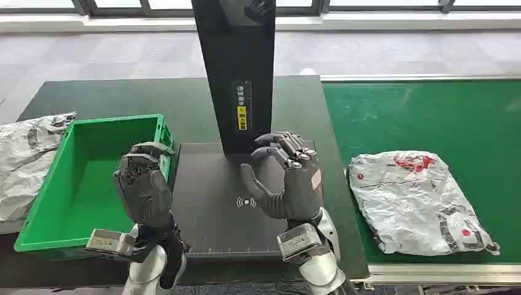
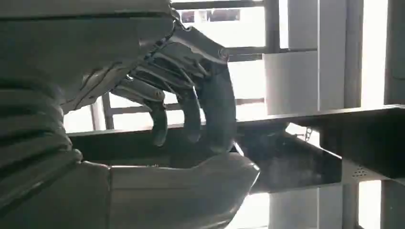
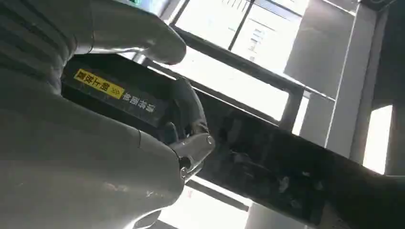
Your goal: Moved the parcel from conveyor to table for the left to box.
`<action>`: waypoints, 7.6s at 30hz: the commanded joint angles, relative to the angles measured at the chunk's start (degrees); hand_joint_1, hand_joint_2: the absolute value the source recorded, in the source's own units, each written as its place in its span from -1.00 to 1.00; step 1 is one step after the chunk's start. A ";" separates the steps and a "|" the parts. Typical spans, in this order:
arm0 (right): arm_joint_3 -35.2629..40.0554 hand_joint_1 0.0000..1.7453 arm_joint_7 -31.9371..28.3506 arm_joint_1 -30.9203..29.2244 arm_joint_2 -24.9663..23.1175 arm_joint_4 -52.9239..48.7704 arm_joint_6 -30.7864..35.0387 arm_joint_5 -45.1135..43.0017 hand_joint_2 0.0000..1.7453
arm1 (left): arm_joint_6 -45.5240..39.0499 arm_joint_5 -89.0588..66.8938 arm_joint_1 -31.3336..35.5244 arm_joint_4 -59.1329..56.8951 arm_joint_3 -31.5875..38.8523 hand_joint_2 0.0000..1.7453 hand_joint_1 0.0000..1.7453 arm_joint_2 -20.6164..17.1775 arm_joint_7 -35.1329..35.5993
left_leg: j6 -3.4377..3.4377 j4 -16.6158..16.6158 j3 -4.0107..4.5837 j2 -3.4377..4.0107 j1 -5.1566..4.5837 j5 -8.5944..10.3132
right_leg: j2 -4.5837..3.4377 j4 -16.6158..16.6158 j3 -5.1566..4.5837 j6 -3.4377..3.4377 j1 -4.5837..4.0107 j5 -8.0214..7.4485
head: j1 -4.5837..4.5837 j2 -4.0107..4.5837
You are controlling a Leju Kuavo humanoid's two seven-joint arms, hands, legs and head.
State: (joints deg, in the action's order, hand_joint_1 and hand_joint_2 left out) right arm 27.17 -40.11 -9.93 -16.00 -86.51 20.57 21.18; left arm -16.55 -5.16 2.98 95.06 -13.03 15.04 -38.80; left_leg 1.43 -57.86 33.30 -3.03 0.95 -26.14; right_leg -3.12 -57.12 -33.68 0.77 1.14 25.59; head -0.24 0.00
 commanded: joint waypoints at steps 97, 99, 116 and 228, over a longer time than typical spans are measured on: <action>-67.67 1.00 9.65 -17.62 10.75 67.47 -9.33 35.58 1.00 | -3.17 -6.71 6.53 -20.15 -10.90 1.00 -1.00 -1.41 -1.20 | -0.15 0.06 -0.08 0.13 -0.11 0.03 | 0.25 0.09 0.18 0.01 0.07 -0.07 | 0.00 0.00; -67.21 1.00 9.88 -17.62 10.56 67.65 -9.72 35.81 1.00 | -3.26 -6.84 6.30 -19.87 -10.81 1.00 -1.00 -1.50 -1.20 | -0.18 0.16 -0.17 0.33 -0.13 0.05 | 0.32 0.18 0.24 -0.05 0.04 -0.11 | 0.00 0.00; -65.22 1.00 4.36 -18.74 8.64 66.04 -8.31 32.96 1.00 | -3.31 -8.41 4.78 -18.61 -9.51 1.00 -1.00 -1.10 -1.20 | -0.17 0.08 -0.17 0.23 -0.11 0.02 | 0.26 0.09 0.27 -0.02 0.03 -0.08 | 0.00 0.00; -8.37 -1.00 0.11 -4.37 -2.37 30.48 5.19 12.06 1.00 | -6.92 -6.30 9.86 -21.51 -13.27 1.00 -1.00 -1.27 -1.20 | -0.13 0.04 0.01 0.19 -0.07 0.16 | 0.28 -0.02 0.08 -0.07 0.01 -0.14 | 0.00 0.00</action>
State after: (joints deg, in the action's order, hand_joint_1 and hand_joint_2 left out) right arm 14.78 -40.17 -9.01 -17.88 -63.41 24.37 35.17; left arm -21.55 -12.02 11.80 74.55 -24.98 14.99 -38.80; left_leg 1.35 -57.84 33.36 -3.25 0.88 -25.97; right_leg -2.85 -57.16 -33.58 0.78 1.20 25.50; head -0.24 0.00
